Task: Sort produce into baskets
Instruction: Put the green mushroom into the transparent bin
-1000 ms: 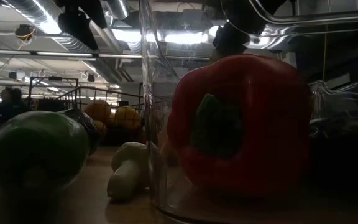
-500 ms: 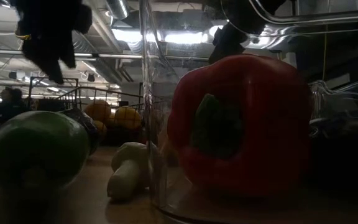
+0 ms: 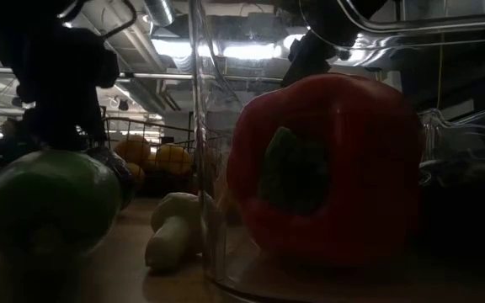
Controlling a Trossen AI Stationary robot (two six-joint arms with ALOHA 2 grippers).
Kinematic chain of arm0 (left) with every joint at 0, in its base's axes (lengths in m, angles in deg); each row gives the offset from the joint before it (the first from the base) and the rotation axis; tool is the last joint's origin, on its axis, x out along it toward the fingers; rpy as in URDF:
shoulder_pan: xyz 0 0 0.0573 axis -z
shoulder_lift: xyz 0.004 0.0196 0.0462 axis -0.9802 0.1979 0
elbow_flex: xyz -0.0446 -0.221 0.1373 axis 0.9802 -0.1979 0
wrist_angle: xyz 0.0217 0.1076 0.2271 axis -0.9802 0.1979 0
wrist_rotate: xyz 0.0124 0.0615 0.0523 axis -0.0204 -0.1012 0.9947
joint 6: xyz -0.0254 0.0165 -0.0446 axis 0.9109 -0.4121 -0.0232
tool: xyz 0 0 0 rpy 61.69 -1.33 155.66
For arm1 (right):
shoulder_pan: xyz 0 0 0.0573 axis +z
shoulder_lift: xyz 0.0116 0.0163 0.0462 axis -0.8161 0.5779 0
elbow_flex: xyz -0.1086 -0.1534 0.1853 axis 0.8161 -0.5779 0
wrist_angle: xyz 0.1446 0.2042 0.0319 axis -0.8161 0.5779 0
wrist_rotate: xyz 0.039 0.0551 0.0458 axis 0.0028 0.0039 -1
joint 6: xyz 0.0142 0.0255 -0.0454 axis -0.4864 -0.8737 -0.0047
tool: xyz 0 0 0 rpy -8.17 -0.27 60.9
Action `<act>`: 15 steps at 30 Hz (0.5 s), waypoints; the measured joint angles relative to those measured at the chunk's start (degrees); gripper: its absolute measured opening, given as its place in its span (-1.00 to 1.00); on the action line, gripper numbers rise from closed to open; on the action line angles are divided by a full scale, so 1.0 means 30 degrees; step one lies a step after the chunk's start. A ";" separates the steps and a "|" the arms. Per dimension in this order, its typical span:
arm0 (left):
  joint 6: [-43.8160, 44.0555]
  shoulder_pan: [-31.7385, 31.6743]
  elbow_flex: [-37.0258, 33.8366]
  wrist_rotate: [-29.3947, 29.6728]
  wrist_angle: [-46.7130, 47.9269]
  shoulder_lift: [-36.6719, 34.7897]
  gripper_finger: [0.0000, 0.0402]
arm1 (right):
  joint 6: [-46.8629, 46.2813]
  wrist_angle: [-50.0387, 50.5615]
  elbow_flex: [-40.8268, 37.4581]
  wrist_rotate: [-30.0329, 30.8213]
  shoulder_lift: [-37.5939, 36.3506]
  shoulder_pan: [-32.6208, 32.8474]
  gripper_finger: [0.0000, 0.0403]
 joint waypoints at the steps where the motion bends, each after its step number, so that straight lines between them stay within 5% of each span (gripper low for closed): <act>1: 0.0000 0.0000 -0.0139 0.0002 -0.0196 0.0175 0.94 | 0.0000 0.0000 0.0000 0.0000 -0.0001 0.0000 0.10; 15: 0.0029 0.0000 -0.0207 -0.0071 -0.3284 0.4700 0.94 | 0.0000 -0.0066 0.0000 0.0000 -0.0004 0.0000 0.10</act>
